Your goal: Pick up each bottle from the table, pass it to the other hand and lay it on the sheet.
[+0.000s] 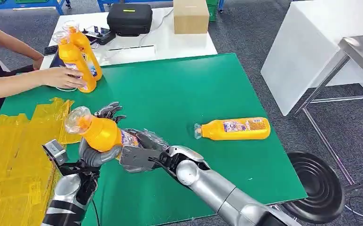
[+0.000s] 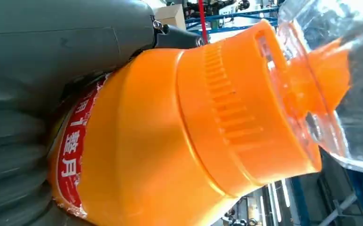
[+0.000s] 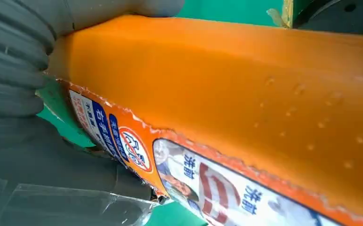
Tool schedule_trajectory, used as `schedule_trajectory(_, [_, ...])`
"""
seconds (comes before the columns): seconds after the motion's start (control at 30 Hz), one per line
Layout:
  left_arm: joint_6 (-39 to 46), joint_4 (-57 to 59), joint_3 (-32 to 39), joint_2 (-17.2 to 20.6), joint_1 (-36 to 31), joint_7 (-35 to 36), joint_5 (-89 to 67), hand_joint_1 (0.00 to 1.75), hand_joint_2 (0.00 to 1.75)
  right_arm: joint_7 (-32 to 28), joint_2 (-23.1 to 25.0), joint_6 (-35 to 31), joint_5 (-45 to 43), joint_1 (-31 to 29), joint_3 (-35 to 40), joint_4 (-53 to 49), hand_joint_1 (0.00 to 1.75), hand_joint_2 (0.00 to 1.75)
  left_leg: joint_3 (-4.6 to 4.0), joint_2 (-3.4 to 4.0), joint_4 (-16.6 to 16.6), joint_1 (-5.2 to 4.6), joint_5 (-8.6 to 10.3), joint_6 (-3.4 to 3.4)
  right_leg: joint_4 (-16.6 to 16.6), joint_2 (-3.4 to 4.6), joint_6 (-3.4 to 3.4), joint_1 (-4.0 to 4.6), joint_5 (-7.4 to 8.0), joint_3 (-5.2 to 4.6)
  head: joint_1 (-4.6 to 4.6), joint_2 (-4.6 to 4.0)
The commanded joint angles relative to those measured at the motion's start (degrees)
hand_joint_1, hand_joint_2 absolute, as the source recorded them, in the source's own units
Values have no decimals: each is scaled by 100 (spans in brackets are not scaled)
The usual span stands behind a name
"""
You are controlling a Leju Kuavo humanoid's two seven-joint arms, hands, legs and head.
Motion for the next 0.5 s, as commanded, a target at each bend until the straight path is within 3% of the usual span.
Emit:
schedule_trajectory(0.03, [-65,481,-131,-34,-468,55,-24,175,175,-25,4,12,37,-160,738,225,175,175,11,-26,2,10,-5,-8,-2,-4,-3,7,-8,17,0,0])
schedule_trajectory(0.33, [-69,384,-54,-3,-450,43,9,175,175,-18,-72,-155,99,-257,544,271,175,175,8,-26,4,10,-4,-8,-1,-3,-3,7,-6,15,2,0])
schedule_trajectory(0.37, [-3,335,-19,1,-438,32,-37,175,175,-4,-100,-391,248,-236,477,203,124,175,6,-20,1,5,-2,-6,-1,-2,-2,3,-4,10,0,0])
schedule_trajectory(0.4, [150,269,20,6,-426,19,-171,175,175,-5,-153,-494,302,-198,347,110,33,175,3,-18,1,4,-1,-5,-1,-4,-1,2,-3,7,0,0])
schedule_trajectory(0.43, [195,245,43,24,-439,19,-209,175,175,14,-216,-571,311,-211,261,82,0,175,8,-27,3,8,-4,-8,-1,-5,-2,6,-7,15,0,2])
schedule_trajectory(0.5, [1086,-10,208,63,-391,-11,-1052,175,175,54,-519,-814,330,-32,-239,-399,0,175,4,-32,6,10,-4,-7,-1,-10,-2,8,-7,14,0,0])
